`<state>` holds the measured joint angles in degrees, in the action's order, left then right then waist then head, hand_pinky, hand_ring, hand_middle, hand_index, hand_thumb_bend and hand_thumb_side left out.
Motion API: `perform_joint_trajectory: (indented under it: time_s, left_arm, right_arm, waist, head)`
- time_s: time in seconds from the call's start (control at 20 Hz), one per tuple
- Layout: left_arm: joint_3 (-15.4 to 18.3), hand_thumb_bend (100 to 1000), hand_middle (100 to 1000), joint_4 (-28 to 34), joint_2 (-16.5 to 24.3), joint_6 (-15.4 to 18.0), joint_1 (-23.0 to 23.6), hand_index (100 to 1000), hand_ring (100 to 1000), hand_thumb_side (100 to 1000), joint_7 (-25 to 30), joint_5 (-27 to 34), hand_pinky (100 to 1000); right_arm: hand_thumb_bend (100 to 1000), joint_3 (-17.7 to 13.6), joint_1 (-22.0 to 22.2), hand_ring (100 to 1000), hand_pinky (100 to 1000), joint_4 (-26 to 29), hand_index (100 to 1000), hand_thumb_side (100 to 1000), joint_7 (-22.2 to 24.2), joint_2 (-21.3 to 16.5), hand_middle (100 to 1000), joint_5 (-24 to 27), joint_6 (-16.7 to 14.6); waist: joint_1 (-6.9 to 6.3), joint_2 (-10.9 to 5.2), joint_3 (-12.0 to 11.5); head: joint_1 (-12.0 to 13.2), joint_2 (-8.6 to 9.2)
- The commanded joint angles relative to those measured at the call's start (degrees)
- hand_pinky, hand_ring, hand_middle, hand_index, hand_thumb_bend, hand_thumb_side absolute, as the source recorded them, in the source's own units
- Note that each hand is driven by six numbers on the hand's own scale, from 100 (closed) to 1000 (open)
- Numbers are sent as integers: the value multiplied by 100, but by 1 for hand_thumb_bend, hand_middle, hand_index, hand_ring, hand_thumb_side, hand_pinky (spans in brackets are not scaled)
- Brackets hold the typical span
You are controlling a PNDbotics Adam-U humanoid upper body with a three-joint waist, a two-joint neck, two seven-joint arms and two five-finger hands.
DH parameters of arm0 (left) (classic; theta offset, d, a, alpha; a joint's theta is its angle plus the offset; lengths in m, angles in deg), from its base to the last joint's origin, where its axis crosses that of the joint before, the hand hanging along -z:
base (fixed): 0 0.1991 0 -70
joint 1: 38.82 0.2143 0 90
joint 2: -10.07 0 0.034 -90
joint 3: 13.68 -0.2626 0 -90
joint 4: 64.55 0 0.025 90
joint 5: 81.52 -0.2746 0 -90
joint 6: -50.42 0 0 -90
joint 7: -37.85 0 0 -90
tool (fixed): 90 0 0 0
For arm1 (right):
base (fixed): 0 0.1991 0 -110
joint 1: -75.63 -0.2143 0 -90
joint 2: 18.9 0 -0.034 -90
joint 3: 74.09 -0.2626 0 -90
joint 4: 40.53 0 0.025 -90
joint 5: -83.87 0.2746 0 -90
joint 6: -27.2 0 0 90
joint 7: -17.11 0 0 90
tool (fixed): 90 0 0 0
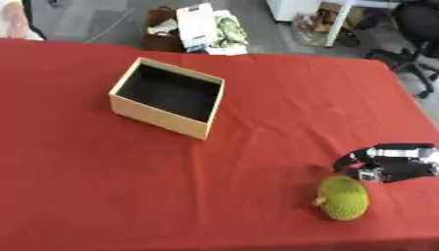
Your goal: Pick up objects on the table and place them in the box.
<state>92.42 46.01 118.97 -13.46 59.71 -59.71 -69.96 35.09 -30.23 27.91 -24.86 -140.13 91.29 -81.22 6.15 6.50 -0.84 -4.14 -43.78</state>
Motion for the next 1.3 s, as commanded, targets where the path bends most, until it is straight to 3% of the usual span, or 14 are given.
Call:
perform_joint_trajectory:
  time_s: [0.05, 0.5, 1.3]
  left_arm:
    - [32, 124, 1000, 68, 146, 2, -56, 771, 1000, 718, 25, 0, 664]
    - [11, 124, 1000, 61, 166, -7, -87, 769, 1000, 718, 46, 18, 664]
    - [1, 124, 1000, 57, 174, -32, -100, 768, 1000, 718, 74, 76, 663]
  right_arm:
    - [100, -29, -27, 1000, 844, -40, 905, 679, 254, -186, 851, 38, -120]
    - [100, 109, -8, 1000, 857, -81, 946, 608, 393, -238, 875, -65, 101]
    - [100, 159, 43, 973, 849, -34, 919, 622, 394, -237, 874, -264, 122]
  waist:
    - [-24, -38, -7]
    - [-15, -34, -14]
    - [-9, -34, -31]
  head:
    - [20, -34]
    - [58, -34]
    - [94, -34]
